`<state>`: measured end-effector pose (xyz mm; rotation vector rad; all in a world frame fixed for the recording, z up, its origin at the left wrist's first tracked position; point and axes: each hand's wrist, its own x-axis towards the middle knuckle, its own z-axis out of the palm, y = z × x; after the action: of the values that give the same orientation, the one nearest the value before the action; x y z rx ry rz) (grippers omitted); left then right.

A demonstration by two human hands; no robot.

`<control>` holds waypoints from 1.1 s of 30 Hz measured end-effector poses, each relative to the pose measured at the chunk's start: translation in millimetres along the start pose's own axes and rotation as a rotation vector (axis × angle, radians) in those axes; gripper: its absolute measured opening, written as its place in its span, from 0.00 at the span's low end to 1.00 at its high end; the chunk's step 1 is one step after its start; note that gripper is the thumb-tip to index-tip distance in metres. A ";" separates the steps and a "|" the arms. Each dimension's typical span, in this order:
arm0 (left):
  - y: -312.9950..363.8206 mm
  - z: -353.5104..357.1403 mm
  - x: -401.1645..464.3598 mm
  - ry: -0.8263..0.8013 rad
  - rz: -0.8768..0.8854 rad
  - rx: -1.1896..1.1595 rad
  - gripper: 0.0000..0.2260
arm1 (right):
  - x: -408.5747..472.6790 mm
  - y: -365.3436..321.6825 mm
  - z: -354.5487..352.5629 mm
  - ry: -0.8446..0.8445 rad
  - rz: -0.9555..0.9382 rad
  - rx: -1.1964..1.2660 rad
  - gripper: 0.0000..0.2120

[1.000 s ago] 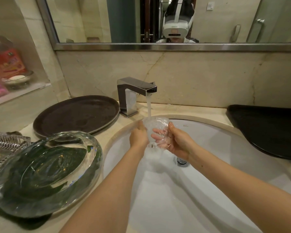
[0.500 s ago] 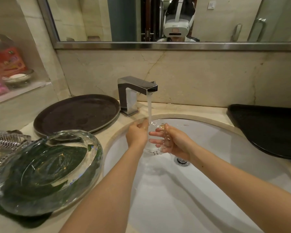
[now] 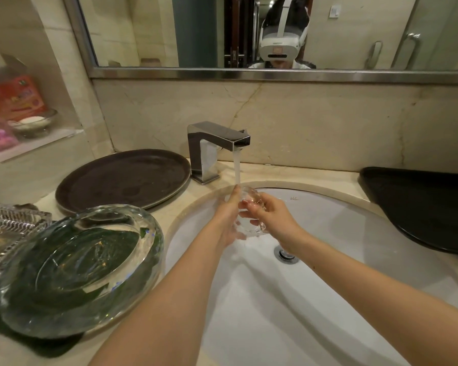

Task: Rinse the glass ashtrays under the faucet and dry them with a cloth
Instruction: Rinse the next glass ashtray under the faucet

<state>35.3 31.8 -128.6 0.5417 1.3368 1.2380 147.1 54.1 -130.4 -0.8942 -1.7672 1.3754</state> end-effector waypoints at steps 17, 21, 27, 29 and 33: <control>-2.7 2.6 -10.8 0.167 0.037 -0.075 0.15 | -11.2 3.9 8.9 -0.301 -0.300 -1.215 0.27; -3.9 -0.3 -5.0 0.197 0.066 -0.015 0.11 | -14.1 0.0 -1.2 -0.332 -0.278 -1.284 0.27; -3.8 2.1 -0.2 0.242 0.166 -0.051 0.10 | -13.0 3.2 -0.4 -0.259 -0.223 -1.470 0.33; -3.5 0.6 1.9 0.321 0.197 -0.057 0.11 | -13.5 3.8 -1.1 -0.220 -0.241 -1.478 0.37; -5.3 -5.4 5.0 0.408 0.232 -0.096 0.09 | -13.5 3.3 -12.8 -0.206 -0.247 -1.294 0.33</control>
<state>31.1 32.7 -136.6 0.3954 1.5721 1.6594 165.3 49.4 -133.0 -1.0754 -2.8058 0.0007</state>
